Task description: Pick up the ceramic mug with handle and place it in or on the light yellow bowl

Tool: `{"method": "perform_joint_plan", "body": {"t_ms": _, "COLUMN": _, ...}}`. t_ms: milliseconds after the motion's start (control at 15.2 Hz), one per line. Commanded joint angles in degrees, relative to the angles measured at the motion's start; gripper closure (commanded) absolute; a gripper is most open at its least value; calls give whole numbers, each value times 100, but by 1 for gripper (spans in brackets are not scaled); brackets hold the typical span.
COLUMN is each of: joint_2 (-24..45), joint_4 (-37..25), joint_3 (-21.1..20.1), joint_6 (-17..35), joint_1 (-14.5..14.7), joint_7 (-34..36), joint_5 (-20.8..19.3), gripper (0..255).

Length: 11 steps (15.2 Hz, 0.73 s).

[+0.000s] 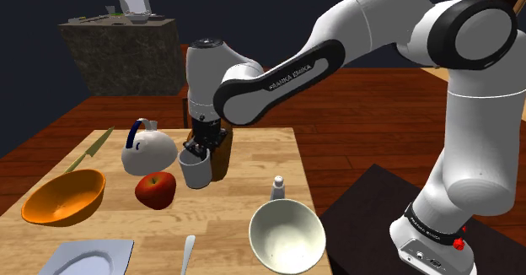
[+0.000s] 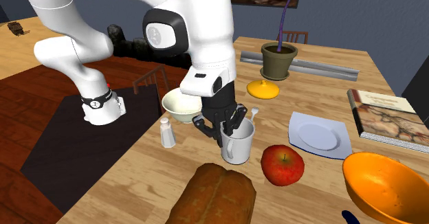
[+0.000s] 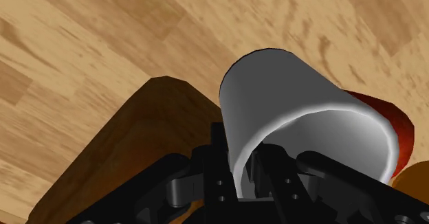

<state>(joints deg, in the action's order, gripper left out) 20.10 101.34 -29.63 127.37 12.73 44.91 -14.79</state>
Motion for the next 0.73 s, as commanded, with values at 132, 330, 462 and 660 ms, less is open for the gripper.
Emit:
{"method": "perform_joint_plan", "body": {"t_ms": 132, "joint_2": -103, "joint_4": -167, "joint_3": -37, "joint_6": -254, "joint_1": -25, "joint_7": -74, "joint_5": 89, "gripper": 255}}
{"method": "perform_joint_plan", "body": {"t_ms": 330, "joint_2": -177, "joint_4": -303, "joint_3": -63, "joint_6": -453, "joint_1": -36, "joint_7": -121, "joint_5": 151, "gripper": 255}}
{"method": "perform_joint_plan", "body": {"t_ms": 462, "joint_2": -221, "joint_4": -402, "joint_3": -78, "joint_6": -589, "joint_1": -42, "joint_7": -149, "joint_5": 189, "gripper": 255}}
{"method": "perform_joint_plan", "body": {"t_ms": 660, "joint_2": -278, "joint_4": -561, "joint_3": -98, "joint_6": -795, "joint_1": -46, "joint_7": -188, "joint_5": 238, "gripper": 255}}
